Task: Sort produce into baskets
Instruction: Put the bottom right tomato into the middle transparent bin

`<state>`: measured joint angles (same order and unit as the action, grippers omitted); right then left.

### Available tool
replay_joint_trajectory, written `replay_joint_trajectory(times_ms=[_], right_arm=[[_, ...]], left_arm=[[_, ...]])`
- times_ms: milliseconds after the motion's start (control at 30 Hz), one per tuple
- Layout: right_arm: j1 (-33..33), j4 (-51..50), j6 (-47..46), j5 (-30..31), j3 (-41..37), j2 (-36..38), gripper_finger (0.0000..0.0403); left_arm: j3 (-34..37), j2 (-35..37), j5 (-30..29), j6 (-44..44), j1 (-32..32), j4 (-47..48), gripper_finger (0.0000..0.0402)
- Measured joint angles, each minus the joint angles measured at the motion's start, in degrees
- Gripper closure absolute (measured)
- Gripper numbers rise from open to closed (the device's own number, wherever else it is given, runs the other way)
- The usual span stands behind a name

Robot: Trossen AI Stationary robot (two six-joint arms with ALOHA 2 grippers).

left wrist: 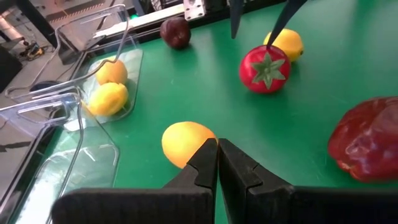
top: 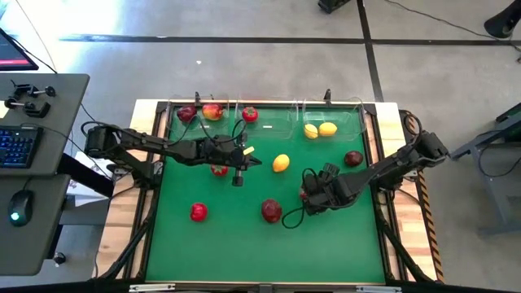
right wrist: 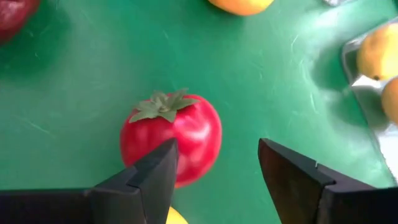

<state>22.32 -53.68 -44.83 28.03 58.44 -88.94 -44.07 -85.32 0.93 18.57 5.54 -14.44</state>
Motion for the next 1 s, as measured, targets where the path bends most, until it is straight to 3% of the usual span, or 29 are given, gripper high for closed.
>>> replay_joint_trajectory(times_ms=[133, 333, 400, 700, 867, 1000], right_arm=[[-0.5, 0.0, 3.3, -2.9, 0.2, 0.1, 0.0224], [0.0, -4.0, 12.7, -4.7, 5.0, 0.0, 0.0372], [-0.1, -4.9, 16.7, -5.6, 6.5, 0.0, 0.0391], [-0.7, -6.1, 28.2, -10.6, 6.4, 0.0, 0.0328], [0.0, -8.6, 23.2, -10.6, 6.3, -1.3, 0.0227], [1.6, -8.5, 14.1, -10.5, 6.3, -3.0, 0.0138]], left_arm=[[0.0, 0.0, 0.0, 0.0, 0.0, 0.0, 0.0401], [0.0, 0.0, 0.0, 0.0, 0.0, -0.1, 0.0401], [0.0, 0.0, 0.0, 0.1, 0.0, -0.1, 0.0401], [0.0, 0.0, 0.0, 0.0, 0.0, 0.0, 0.0401], [0.0, 0.0, 0.0, 0.1, 0.0, 0.0, 0.0401], [0.0, 0.0, 0.0, 0.1, 0.0, 0.0, 0.0401]])
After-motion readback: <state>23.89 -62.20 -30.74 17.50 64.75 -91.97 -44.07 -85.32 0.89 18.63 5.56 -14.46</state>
